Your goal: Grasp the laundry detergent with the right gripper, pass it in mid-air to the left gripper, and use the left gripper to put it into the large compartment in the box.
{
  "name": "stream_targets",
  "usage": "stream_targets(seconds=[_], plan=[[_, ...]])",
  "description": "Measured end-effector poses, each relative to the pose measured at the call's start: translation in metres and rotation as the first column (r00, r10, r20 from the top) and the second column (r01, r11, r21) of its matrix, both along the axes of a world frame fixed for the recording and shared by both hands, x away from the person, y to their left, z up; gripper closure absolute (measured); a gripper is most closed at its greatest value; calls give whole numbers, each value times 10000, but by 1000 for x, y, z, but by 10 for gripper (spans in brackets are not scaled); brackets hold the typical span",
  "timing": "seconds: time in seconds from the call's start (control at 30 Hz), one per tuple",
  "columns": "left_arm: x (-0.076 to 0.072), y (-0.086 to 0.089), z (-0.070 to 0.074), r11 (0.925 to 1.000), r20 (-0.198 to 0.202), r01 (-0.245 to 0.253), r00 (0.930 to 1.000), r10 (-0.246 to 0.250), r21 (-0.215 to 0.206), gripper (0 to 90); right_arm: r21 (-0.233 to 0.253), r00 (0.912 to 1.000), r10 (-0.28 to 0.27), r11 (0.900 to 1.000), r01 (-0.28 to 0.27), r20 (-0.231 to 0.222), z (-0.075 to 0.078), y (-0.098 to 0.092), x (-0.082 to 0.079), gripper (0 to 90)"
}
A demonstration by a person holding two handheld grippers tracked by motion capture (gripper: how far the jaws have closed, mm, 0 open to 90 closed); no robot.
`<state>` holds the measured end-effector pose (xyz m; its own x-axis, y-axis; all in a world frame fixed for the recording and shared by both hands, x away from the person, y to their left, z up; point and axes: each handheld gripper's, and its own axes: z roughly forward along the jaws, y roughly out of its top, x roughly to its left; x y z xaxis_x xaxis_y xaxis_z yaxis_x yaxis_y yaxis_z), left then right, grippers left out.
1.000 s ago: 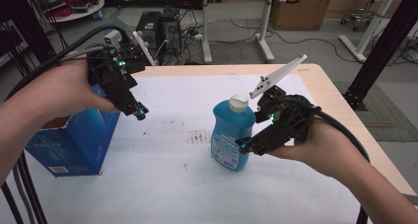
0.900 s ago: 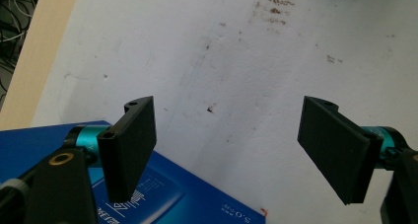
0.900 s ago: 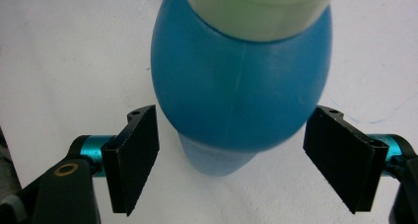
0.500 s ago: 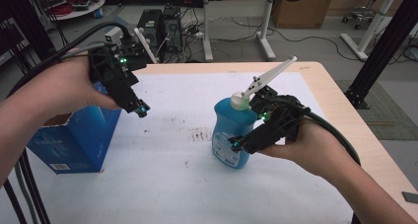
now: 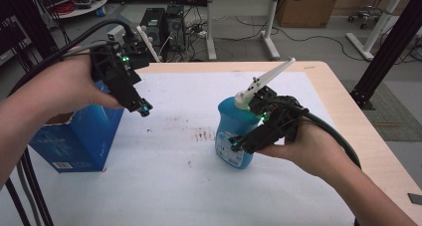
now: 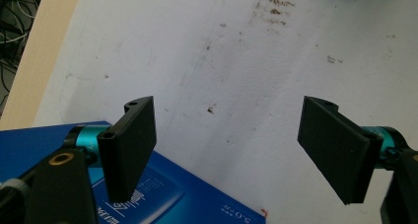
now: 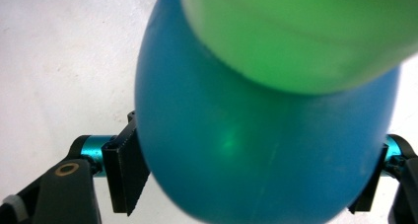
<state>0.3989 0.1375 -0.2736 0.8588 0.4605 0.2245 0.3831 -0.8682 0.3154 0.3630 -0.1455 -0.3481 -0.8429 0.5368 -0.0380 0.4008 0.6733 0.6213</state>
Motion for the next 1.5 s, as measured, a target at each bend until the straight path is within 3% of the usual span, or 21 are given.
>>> stream_targets(seconds=[0.6,1.5], plan=[[-1,-1,-1,10000,-9,14,10000,-14,-7,228,162,9991,-162,9997,155,400,0,-1,-3,269],[-1,0,-2,10000,-47,-6,10000,6,35,228,389,9985,-159,9991,139,519,-1,0,-4,394]])
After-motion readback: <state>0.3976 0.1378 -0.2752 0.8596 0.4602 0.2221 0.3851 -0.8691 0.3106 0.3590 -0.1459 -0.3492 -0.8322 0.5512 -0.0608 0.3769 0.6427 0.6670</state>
